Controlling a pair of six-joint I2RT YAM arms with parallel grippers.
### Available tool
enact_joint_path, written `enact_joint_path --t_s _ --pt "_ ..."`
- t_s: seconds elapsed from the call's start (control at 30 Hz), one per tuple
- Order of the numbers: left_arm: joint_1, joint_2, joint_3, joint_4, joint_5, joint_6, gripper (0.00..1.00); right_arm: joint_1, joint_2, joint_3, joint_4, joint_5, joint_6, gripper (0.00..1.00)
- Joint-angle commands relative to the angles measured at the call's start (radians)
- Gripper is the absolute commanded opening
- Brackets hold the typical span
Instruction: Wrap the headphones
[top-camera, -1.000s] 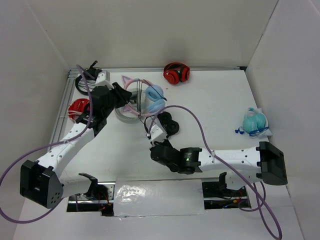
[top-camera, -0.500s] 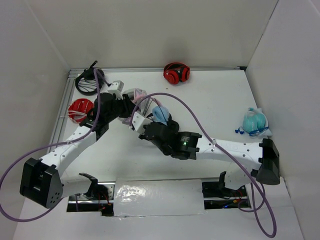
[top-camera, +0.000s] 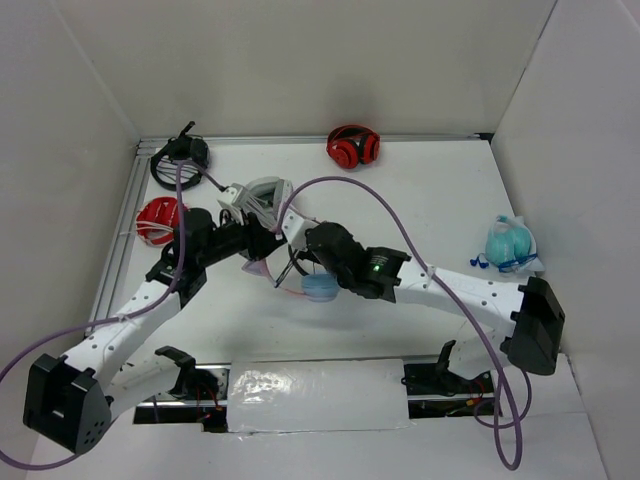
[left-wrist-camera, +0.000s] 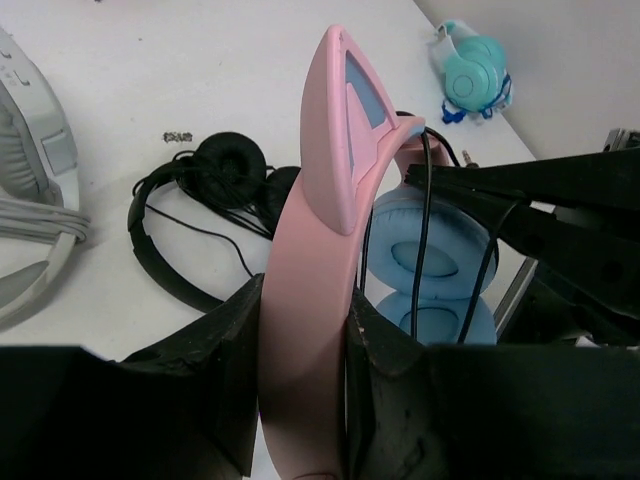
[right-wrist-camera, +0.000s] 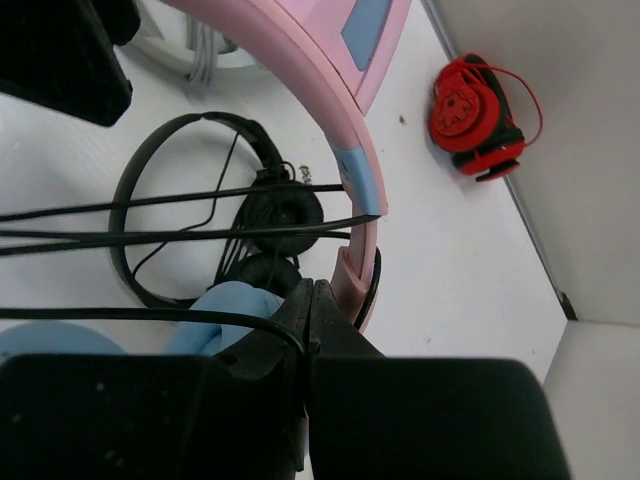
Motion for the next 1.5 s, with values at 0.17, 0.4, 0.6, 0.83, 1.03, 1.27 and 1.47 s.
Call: enact_joint_path --t_s 0.17,0.4,0.6,0.83,1.03,1.27,1.47 --pt "-0.006 0.037 -0.057 0.052 0.237 0.031 0.0 -0.078 -0.173 -0.074 -0.053 -0.228 -0.099 0.06" --pt "-0.009 0.094 -0.081 0.088 0.374 0.034 0.0 -0.081 -0.182 -0.125 -0.081 -0.263 -0.073 0.14" --pt "-0.009 0.093 -0.093 0.04 0.362 0.007 0.0 -0.084 -0.139 -0.079 -0.134 -0.256 -0.034 0.22" --pt "-0.009 0.034 -0.125 -0.026 0.291 -0.024 0.0 -0.079 -0.081 -0.055 -0.119 -0.332 0.01 0.27" --pt "-0.009 -0.002 -0.123 -0.057 0.299 -0.039 0.0 -0.081 -0.024 -0.041 -0.088 -0.318 0.036 0.29" --pt "-0.008 -0.045 -0.084 -0.102 0.288 -0.023 0.0 -0.082 0.03 -0.044 -0.071 -0.412 0.076 0.3" --pt "-0.008 -0.075 -0.076 -0.106 0.296 -0.016 0.0 -0.099 0.01 -0.099 -0.03 -0.396 0.105 0.3"
